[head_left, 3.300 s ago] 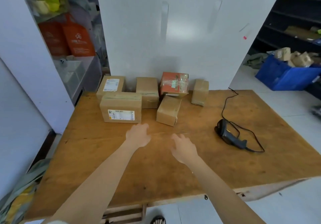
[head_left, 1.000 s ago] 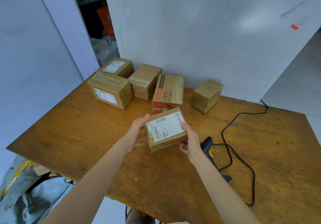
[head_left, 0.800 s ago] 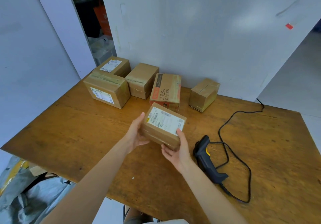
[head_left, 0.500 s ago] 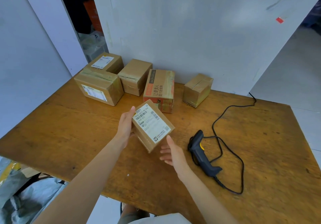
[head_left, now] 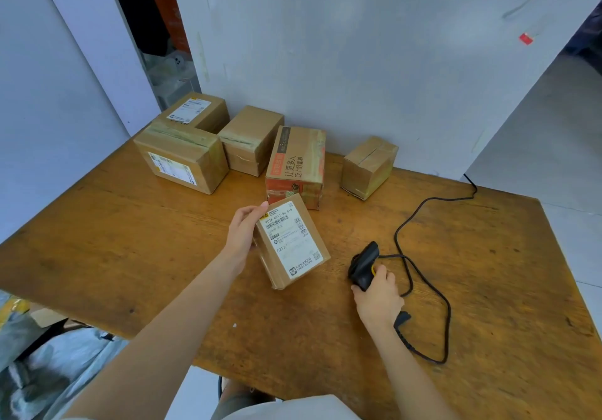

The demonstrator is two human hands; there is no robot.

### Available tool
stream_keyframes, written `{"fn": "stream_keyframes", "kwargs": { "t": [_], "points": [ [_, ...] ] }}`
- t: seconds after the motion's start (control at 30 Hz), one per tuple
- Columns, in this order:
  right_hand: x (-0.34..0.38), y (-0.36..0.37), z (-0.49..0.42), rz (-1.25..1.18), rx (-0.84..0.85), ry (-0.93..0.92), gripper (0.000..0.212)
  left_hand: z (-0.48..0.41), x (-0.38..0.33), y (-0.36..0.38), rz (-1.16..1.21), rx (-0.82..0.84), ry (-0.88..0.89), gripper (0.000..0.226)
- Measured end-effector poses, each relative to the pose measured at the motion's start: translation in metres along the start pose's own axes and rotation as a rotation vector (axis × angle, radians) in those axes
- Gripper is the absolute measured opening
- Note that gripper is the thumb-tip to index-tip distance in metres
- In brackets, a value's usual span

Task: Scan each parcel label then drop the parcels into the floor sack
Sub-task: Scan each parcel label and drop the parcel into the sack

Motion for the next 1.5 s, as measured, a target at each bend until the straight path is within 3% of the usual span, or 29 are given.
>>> {"fn": "stream_keyframes", "kwargs": {
  "t": [0.17,0.37,0.6,1.03,1.13,1.27,1.5],
  "points": [
    [0.018,-0.029,0.005,-0.605,0.01,-0.163,0.039,-0.003,-0.004,0.002,0.03,-0.002,-0.003,0.043],
    [0.049,-0.087,0.026,-1.072,0.506,-0.294,0.025,-0.005,-0.004,0.009,0.011,0.03,-0.035,0.073],
    [0.061,-0.103,0.046,-1.068,0.562,-0.335,0.017,-0.007,0.004,0.019,0.004,0.114,-0.063,0.085],
    [0.054,-0.1,0.056,-1.086,0.507,-0.271,0.017,-0.01,0.009,0.026,0.039,0.132,-0.064,0.074],
    [0.048,-0.086,0.051,-1.003,0.335,-0.202,0.034,-0.01,0.009,0.023,0.067,0.117,-0.063,0.074],
    [0.031,-0.055,0.035,-0.573,0.04,-0.102,0.047,-0.013,0.012,0.015,0.072,0.069,-0.063,0.076],
    [0.006,-0.017,0.021,0.027,0.031,-0.102,0.059,-0.012,0.012,0.004,0.097,0.003,-0.143,0.053]
  ]
}}
Point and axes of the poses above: each hand's wrist, its own z-axis away from the middle knuckle, its own y-axis out of the palm, x = y × z, the point moved 1 cm from there along -z, towards the middle knuckle, and after that the axes turned 7 degrees about -x, right-handed, at the moved point
